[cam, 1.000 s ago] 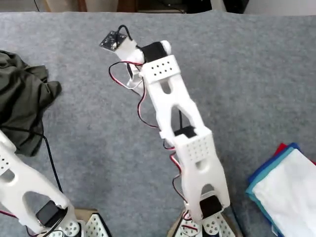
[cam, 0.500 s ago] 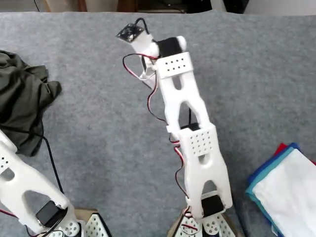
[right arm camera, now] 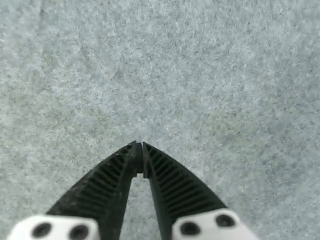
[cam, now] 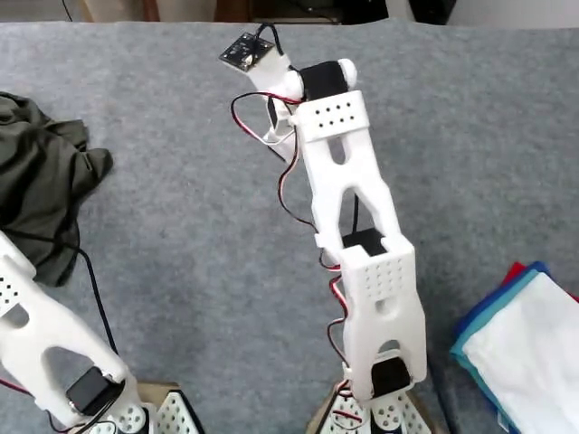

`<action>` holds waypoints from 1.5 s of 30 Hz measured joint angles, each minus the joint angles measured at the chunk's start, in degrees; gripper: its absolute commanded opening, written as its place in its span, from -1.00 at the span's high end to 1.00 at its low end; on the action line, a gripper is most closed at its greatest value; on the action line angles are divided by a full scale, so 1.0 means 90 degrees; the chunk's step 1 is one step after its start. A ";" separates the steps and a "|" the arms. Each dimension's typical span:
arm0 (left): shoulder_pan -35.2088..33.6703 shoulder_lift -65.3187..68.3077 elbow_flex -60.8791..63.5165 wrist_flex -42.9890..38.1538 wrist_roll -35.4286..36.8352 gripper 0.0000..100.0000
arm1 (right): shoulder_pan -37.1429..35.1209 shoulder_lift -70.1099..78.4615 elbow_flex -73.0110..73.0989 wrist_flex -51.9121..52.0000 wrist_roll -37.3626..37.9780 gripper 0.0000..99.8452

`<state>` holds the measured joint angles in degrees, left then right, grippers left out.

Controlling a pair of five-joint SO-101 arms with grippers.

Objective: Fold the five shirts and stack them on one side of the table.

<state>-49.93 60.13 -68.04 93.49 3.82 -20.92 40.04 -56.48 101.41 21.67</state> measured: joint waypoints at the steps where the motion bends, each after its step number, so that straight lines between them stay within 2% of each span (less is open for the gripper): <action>1: 0.0029 0.0068 -0.0049 -0.0147 -0.0020 0.84 | 0.0000 0.0000 0.0078 0.0000 0.0000 0.99; 5: 0.0078 0.0293 -0.0068 -0.0313 -0.0029 0.62 | 0.0000 0.0000 0.0303 0.0000 0.0000 0.99; 9: 0.0039 0.0615 -0.0137 -0.0322 -0.0049 0.60 | 0.0127 0.0000 0.0322 0.0000 0.0000 0.99; 11: 0.0029 0.0723 -0.0225 -0.0322 -0.0147 0.65 | 0.0234 0.0000 0.0322 0.0000 0.0000 0.99; 15: 0.0029 0.0772 -0.0303 -0.0342 -0.0332 0.98 | 0.0449 0.0000 0.0322 0.0000 0.0000 0.99; 20: 0.0127 0.0791 -0.0342 -0.0283 -0.0361 0.96 | 0.0762 0.0000 0.0352 0.0000 0.0000 0.99; 28: 0.0000 0.0830 -0.1133 0.0654 -0.0361 0.96 | 0.0830 -0.0039 0.0967 0.0000 0.0000 0.99; 35: -0.0078 0.0830 -0.2022 0.0742 -0.0361 0.96 | 0.1280 -0.1553 0.1485 0.0000 -0.0117 0.99; 38: -0.0078 0.0830 -0.2256 0.0742 -0.0361 0.96 | 0.1465 -0.2501 0.2081 0.0000 0.0137 0.99; 45: 0.0469 0.0303 -0.2344 0.0742 -0.0088 0.96 | 0.1485 -0.3741 0.3380 0.0000 0.0381 0.99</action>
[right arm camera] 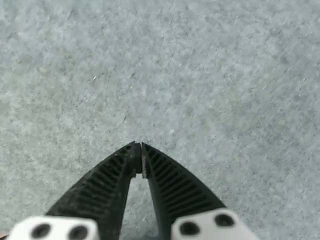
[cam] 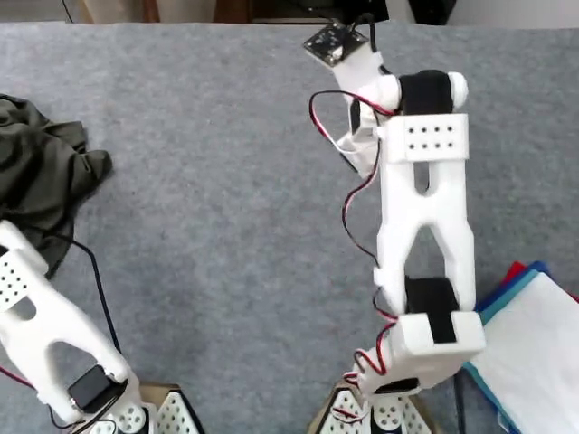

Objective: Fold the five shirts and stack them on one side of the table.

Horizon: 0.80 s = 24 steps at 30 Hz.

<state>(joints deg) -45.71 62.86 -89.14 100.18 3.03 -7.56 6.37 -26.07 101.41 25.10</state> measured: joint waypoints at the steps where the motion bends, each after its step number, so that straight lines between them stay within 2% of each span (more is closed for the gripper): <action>1: 0.0098 -0.0127 0.0000 0.0000 0.0000 0.96 | 0.0000 -0.0068 0.0088 0.0000 0.0000 0.99; 10: 0.0996 -0.1143 0.0020 0.0000 0.0537 0.96 | 0.0039 -0.0293 0.0361 0.0000 0.0000 0.99; 13: 0.1348 -0.1553 0.0410 0.0000 0.0664 0.96 | 0.0039 -0.0293 0.0361 0.0000 0.0000 0.99; 16: 0.1661 -0.2051 0.1231 0.0000 0.0684 0.96 | 0.0039 -0.0293 0.0391 0.0000 0.0000 0.99; 24: 0.2579 -0.3692 0.4747 0.0000 0.0684 0.96 | 0.0039 -0.0293 0.0791 0.0000 0.0000 0.98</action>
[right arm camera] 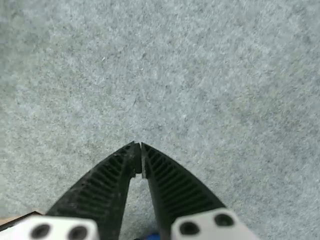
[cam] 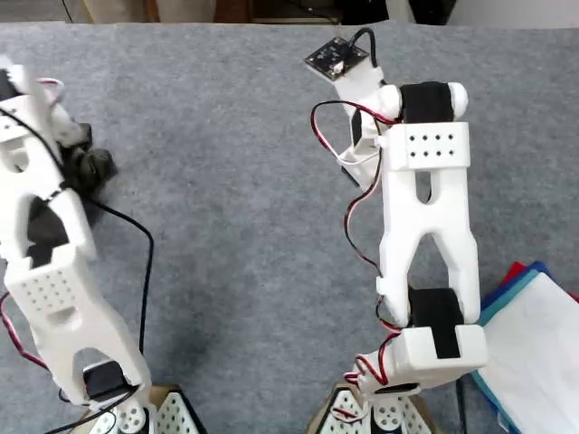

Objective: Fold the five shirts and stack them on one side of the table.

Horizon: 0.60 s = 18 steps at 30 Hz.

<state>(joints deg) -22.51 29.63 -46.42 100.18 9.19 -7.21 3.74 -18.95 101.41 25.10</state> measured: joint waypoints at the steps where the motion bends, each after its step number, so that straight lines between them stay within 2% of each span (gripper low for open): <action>1: 0.0137 -0.0215 0.0322 0.0000 0.0000 0.96 | 0.0000 0.0000 0.0039 0.0000 0.0000 0.98; 9: 0.1661 -0.1407 0.1045 0.0000 0.0000 0.96 | 0.0049 0.0000 0.0049 0.0000 0.0010 0.98; 18: 0.3409 -0.1514 0.2403 0.0000 0.0020 0.96 | 0.1182 0.0000 0.0049 0.0000 0.0234 0.98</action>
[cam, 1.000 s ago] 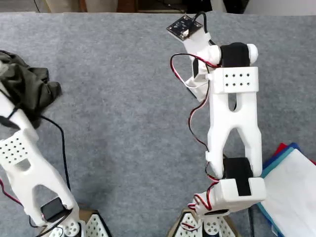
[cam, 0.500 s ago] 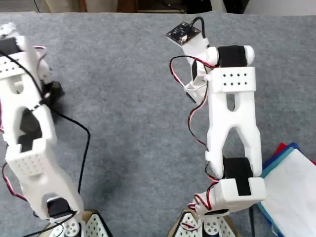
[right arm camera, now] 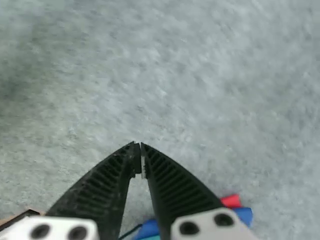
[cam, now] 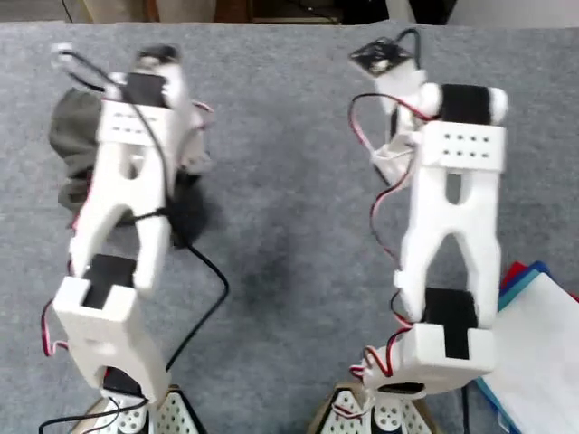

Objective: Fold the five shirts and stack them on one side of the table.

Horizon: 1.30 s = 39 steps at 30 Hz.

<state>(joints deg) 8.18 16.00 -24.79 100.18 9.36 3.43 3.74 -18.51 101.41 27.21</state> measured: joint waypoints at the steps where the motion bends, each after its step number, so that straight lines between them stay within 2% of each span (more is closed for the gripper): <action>1: 0.0186 0.0000 0.0059 -0.0010 0.0059 0.96 | 0.0107 0.0000 0.0000 0.0000 0.0088 0.98; 6: 0.1182 -0.0225 0.0166 -0.0010 0.0088 0.96 | 0.0664 0.0000 0.0000 0.0000 0.0342 0.98; 13: 0.2608 -0.1426 0.0703 -0.0010 -0.0068 0.96 | 0.1299 0.0000 -0.0440 0.0000 0.0645 0.98; 19: 0.2842 -0.2364 0.1641 -0.0010 -0.0068 0.95 | 0.1514 0.0000 -0.0449 0.0000 0.0733 0.98; 26: 0.2842 -0.2872 0.2168 -0.0010 -0.0576 0.60 | 0.1514 0.0000 -0.0449 -0.0049 0.0733 0.98; 33: 0.2002 -0.3634 0.2608 -0.0010 -0.0606 0.54 | 0.1514 0.0000 -0.0449 -0.0068 0.0733 0.98; 37: 0.0840 -0.4063 0.2608 -0.0029 -0.0606 0.54 | 0.1514 0.0000 -0.0449 -0.0068 0.0733 0.98; 39: 0.0117 -0.4151 0.2755 -0.0400 -0.0596 0.54 | 0.1514 0.0000 -0.0449 -0.0068 0.0733 0.98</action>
<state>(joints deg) 9.23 -21.36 0.00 96.57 4.00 17.05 3.74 -22.55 100.79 33.80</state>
